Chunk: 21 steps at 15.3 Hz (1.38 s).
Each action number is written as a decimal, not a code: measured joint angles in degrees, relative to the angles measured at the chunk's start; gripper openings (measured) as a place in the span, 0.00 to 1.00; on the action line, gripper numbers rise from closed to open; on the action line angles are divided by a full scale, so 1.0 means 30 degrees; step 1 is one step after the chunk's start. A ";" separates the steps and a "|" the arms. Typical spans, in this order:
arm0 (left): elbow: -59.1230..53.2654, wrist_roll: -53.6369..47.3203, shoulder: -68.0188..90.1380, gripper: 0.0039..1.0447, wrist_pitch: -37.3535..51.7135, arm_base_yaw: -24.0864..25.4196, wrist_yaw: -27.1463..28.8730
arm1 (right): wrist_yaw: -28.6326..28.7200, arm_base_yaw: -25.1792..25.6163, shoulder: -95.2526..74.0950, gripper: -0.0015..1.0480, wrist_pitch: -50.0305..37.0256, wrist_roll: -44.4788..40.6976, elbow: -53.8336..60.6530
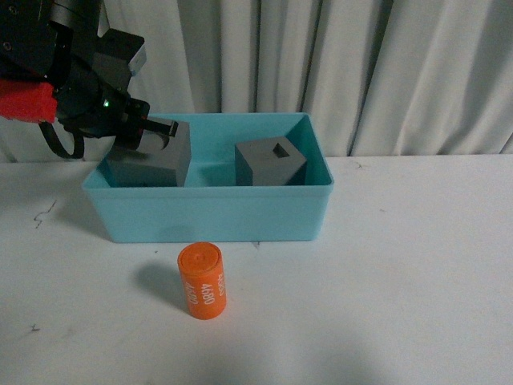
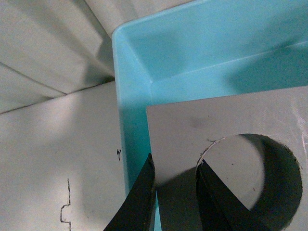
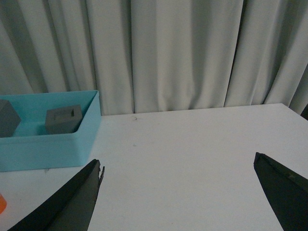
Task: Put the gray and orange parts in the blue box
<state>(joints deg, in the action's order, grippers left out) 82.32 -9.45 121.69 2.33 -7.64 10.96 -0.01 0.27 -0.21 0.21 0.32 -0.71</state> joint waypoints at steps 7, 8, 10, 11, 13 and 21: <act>-0.3475 0.2295 -0.5085 0.93 -0.1297 0.0780 -0.3242 | 0.0000 0.0000 0.0000 0.94 0.0000 0.0000 0.0000; -0.4998 0.3373 -0.7832 0.94 -0.1800 0.1027 -0.4794 | 0.0000 0.0000 0.0000 0.94 0.0000 0.0000 0.0000; -0.7774 0.4721 -1.2014 0.94 -0.2980 0.1756 -0.7009 | 0.0000 0.0000 0.0000 0.94 0.0000 0.0007 0.0000; -0.9581 0.5508 -1.4462 0.94 -0.4095 0.2484 -0.8043 | 0.0000 0.0000 0.0000 0.94 0.0000 0.0000 0.0000; -1.3435 0.6557 -1.9424 0.94 -0.6958 0.4073 -0.9071 | 0.0000 0.0000 0.0000 0.94 0.0000 0.0007 0.0000; -2.3394 0.5952 -3.6727 0.76 -0.6288 0.2703 -0.4801 | -0.0058 -0.0066 0.0022 0.94 -0.0007 0.0007 0.0000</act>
<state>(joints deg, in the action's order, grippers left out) 12.14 8.40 11.51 -16.53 0.47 -3.44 -0.19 0.08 -0.14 0.19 0.34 -0.71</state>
